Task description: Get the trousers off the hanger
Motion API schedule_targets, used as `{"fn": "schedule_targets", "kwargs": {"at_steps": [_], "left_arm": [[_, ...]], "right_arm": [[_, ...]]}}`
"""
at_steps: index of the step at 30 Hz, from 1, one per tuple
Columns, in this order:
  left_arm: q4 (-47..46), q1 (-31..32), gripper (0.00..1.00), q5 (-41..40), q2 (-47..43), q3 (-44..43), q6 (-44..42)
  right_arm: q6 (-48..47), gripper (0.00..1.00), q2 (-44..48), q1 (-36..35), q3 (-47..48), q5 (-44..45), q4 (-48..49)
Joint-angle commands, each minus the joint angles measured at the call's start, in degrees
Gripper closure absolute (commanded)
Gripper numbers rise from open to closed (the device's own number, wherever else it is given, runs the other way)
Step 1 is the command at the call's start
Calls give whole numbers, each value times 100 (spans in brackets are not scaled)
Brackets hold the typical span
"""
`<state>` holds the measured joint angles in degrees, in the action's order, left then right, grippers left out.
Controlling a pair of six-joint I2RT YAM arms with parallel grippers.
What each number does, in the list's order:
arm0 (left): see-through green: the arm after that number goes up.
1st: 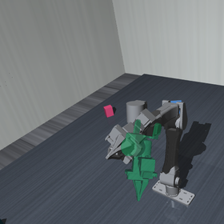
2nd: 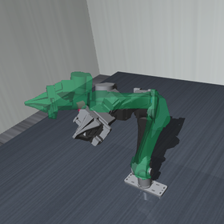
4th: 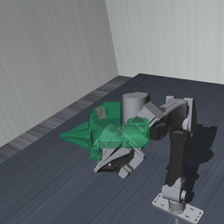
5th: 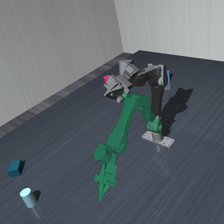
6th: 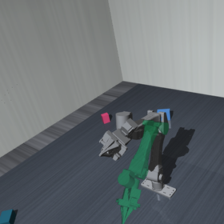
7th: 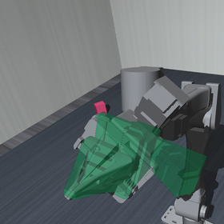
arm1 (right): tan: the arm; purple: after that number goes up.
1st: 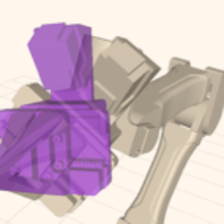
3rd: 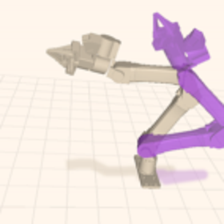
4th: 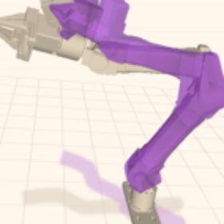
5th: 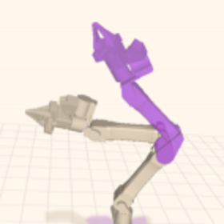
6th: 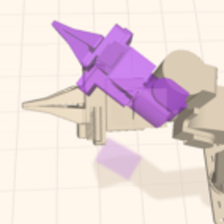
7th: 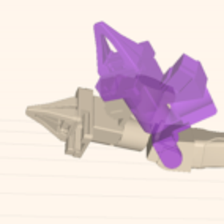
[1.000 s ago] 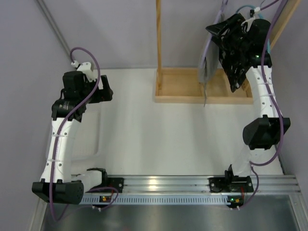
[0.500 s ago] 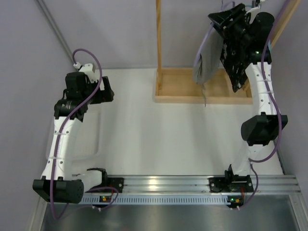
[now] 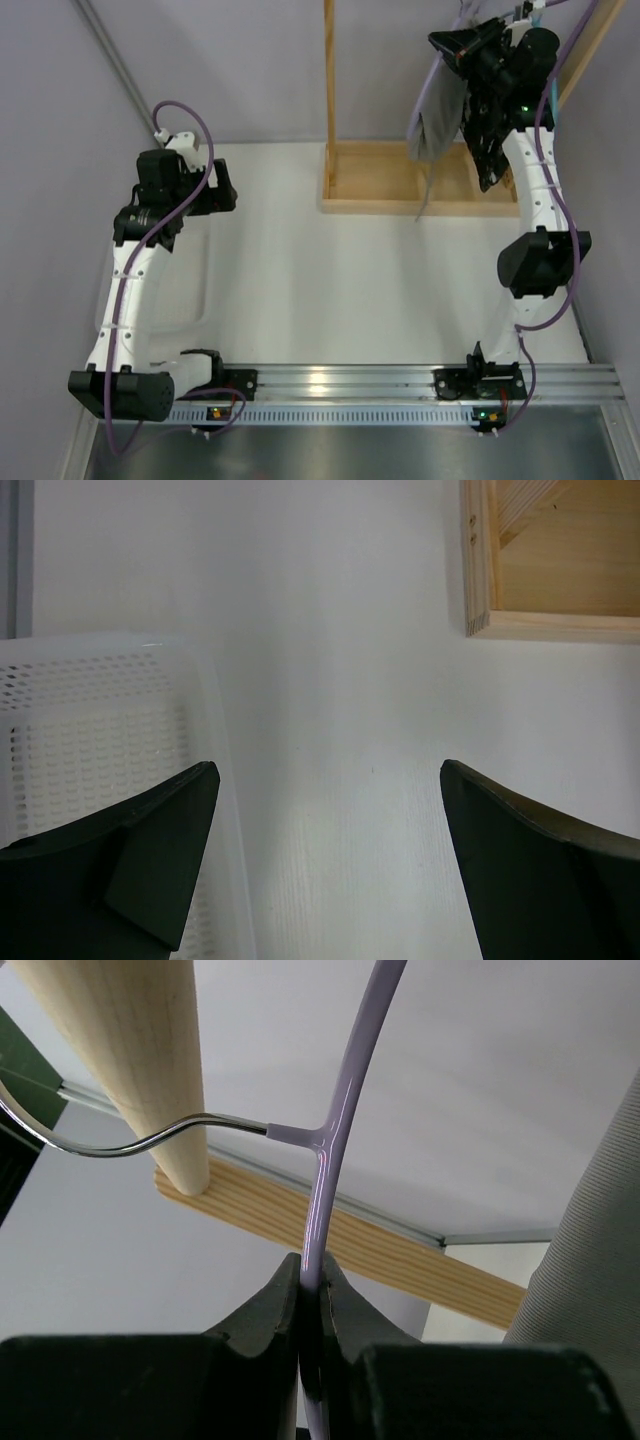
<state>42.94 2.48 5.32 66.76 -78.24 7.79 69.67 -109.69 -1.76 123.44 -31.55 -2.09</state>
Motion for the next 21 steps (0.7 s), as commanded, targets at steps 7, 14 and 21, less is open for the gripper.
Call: {"fn": "schedule_targets", "kwargs": {"at_steps": [7,14,21], "left_arm": [[-426,-2,1,83,-251,36,-32],[-987,-2,1,56,-637,273,-243],[-1850,-2,1,917,-1086,730,-542]], "right_arm": [[829,100,677,-88,585,-202,1685],[1092,100,1028,-123,-38,-474,1878],[1180,100,1573,-412,-1040,-1290,2686]]}}
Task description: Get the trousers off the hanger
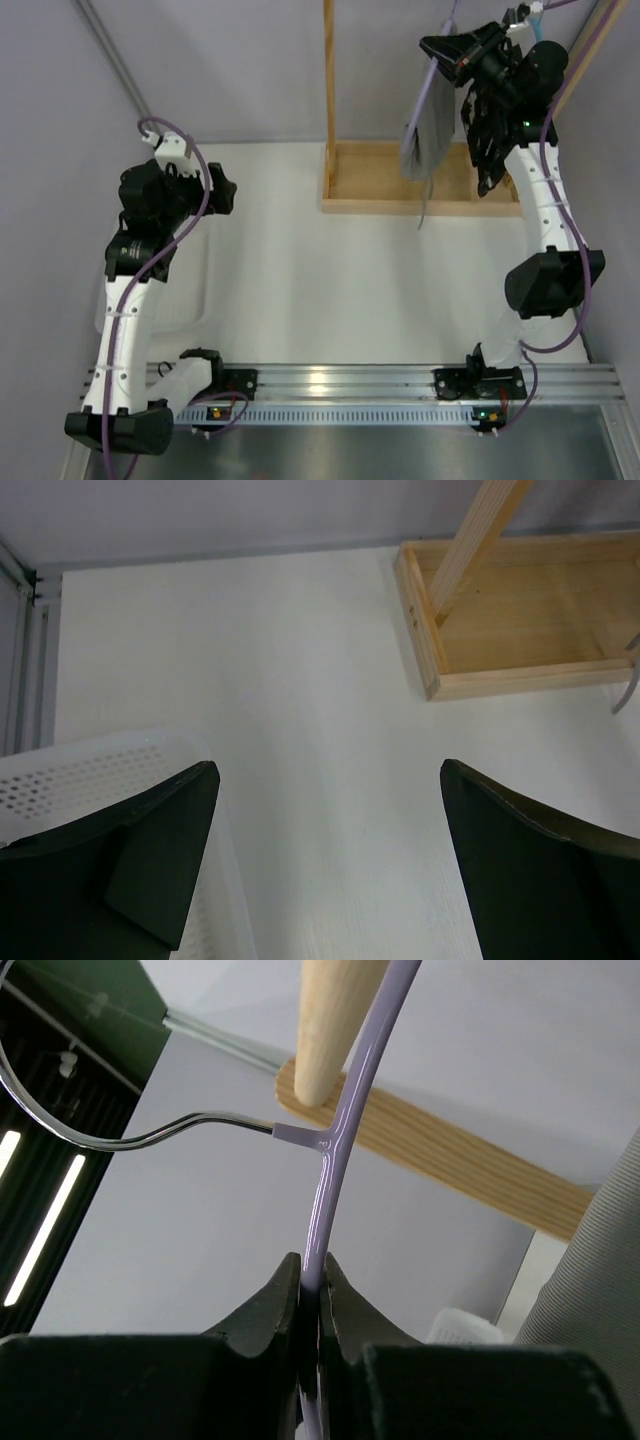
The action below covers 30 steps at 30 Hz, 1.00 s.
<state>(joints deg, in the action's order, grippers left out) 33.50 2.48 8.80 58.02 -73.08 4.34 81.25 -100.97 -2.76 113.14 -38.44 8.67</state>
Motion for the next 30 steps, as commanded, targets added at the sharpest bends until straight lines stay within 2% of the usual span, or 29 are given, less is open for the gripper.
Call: {"fn": "schedule_targets", "kwargs": {"at_steps": [1,4,5,7,9,11,13,15,18,23,26,30], "left_arm": [[-1028,-2,1,675,-247,285,-301],[-1354,-2,1,1465,-361,566,-668],[-1537,-2,1,2067,-440,732,-854],[-1758,7,1,2598,-519,926,-951],[-2030,24,1,2977,-572,1250,-926],[-2338,217,3,2987,-642,1584,-1127],[-2592,629,3,2848,-730,1805,-1768],[-2900,1016,3,2576,-748,2120,-2111],[-3601,1919,2,2206,-590,2324,-2630],[-4902,3098,1,1399,-248,2465,-2763],[-5492,4134,1,881,68,2395,-2772],[-5713,4900,1,439,385,2018,-2404]], "right_arm": [[13,100,727,-347,-159,-682,1681],[22,100,903,-409,-528,-850,1717],[-13,100,1025,-418,-608,-902,1674],[4,100,1149,-400,-976,-990,1699],[189,100,1369,-444,-1293,-1191,1944],[451,100,1587,-566,-1750,-1385,2295],[610,100,1808,-690,-2258,-1500,2736],[611,100,2142,-813,-2533,-1457,2763],[313,100,2458,-884,-2762,-1430,2291],[-284,100,2932,-901,-2920,-1185,1202],[-628,100,3135,-936,-2973,-869,586],[-900,100,3232,-954,-2982,-771,154]]}}
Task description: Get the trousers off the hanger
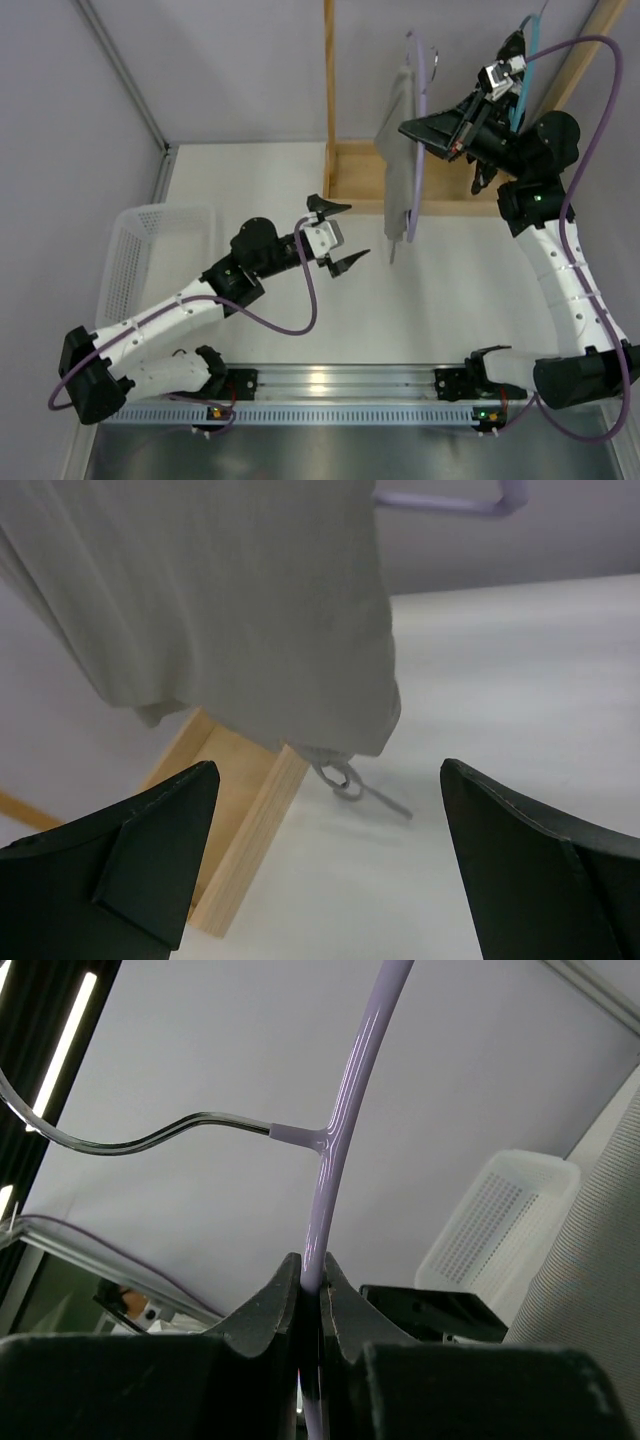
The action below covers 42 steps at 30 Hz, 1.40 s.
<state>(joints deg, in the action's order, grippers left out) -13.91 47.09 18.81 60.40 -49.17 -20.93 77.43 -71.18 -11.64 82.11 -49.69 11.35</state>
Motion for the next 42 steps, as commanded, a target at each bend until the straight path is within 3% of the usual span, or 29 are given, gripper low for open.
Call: {"fn": "schedule_targets", "kwargs": {"at_steps": [1,8,19,21,24,25,30,31,32,42], "left_arm": [[-1147,546,1,-623,330,-435,133],[-1587,907,3,-1212,1236,-1331,546],[-1782,907,16,-1406,1685,-1517,160],[-1843,898,22,-1458,1685,-1473,-7],[-1878,898,40,-1582,1685,-1446,-200],[-1878,898,51,-1591,1677,-1447,-245],[-1878,898,75,-1363,1641,-1490,-490],[-1870,890,83,-1354,1633,-1491,-535],[-1878,890,98,-1362,1667,-1499,-622],[-1791,828,100,-2153,1756,-2044,-693]], "right_arm": [[-553,100,253,-67,130,355,-133],[-764,100,183,-119,297,276,-432],[-694,100,192,-198,245,258,-397],[-668,100,192,-190,227,180,-318],[-597,100,174,-198,174,92,-239],[-580,100,166,-198,166,65,-222],[-448,100,104,-207,34,-110,-55],[-387,100,95,-207,25,-146,33],[-369,100,87,-207,-10,-172,103],[-369,100,43,-146,-458,-533,192]]}}
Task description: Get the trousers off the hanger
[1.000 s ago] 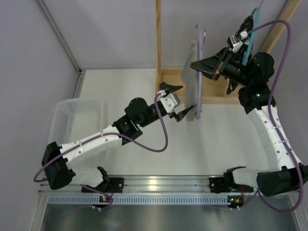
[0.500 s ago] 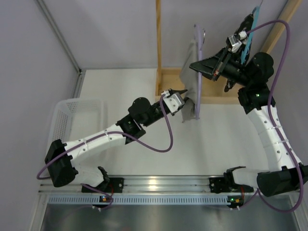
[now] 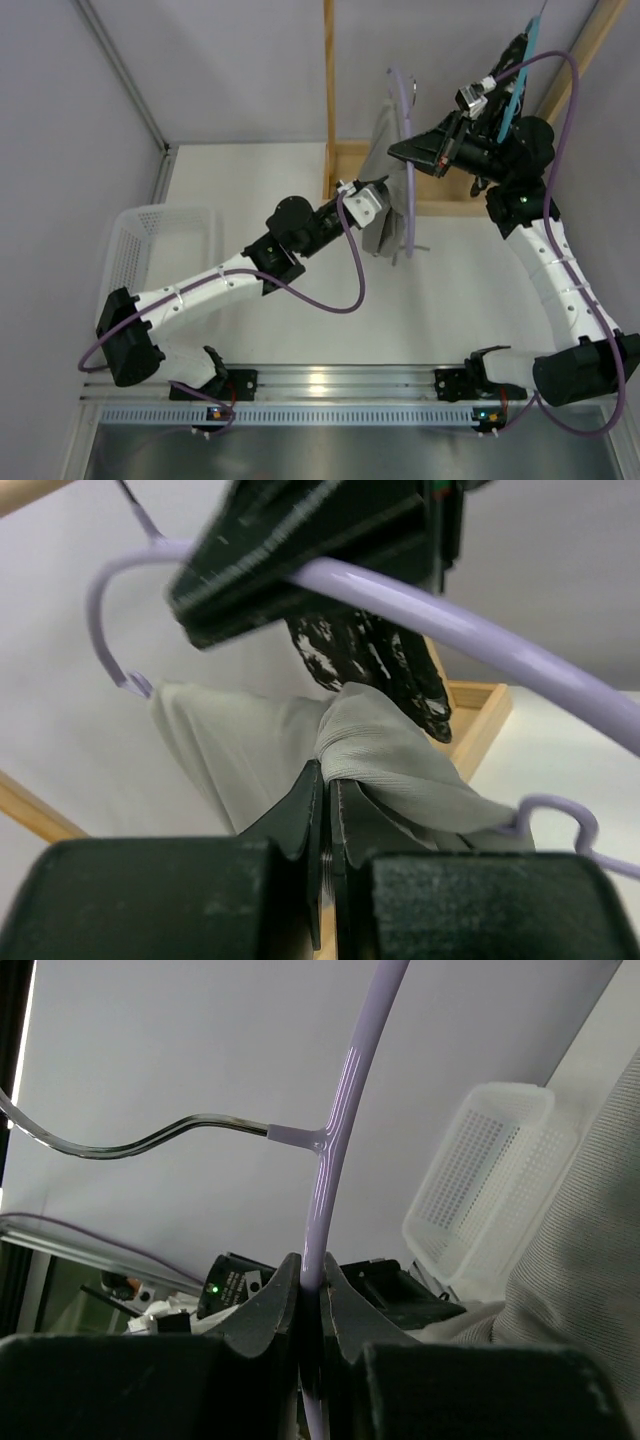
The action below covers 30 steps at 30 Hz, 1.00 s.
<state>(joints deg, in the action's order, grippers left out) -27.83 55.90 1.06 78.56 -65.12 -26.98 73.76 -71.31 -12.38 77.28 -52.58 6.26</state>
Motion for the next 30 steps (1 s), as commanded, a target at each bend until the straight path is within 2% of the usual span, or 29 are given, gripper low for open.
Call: {"fn": "schedule_targets", "kwargs": {"at_steps": [1,7,16,21,26,30], "left_arm": [[-363,-70,100,-396,-78,-501,-88],[-170,-149,100,-528,-218,-765,-79],[199,-167,100,-642,-157,-1520,-158],[726,-158,100,-440,-219,-1363,-71],[981,-158,100,-493,-87,-1091,184],[1052,-167,100,-545,229,-1265,334]], "right_arm": [[24,100,21,-2,-2,-253,718],[174,100,-85,324,-142,-385,868],[68,100,-138,412,-494,-341,902],[753,100,-217,412,-398,-402,1650],[877,100,-173,368,-56,-542,1659],[843,100,-129,245,-2,-666,1466]]}}
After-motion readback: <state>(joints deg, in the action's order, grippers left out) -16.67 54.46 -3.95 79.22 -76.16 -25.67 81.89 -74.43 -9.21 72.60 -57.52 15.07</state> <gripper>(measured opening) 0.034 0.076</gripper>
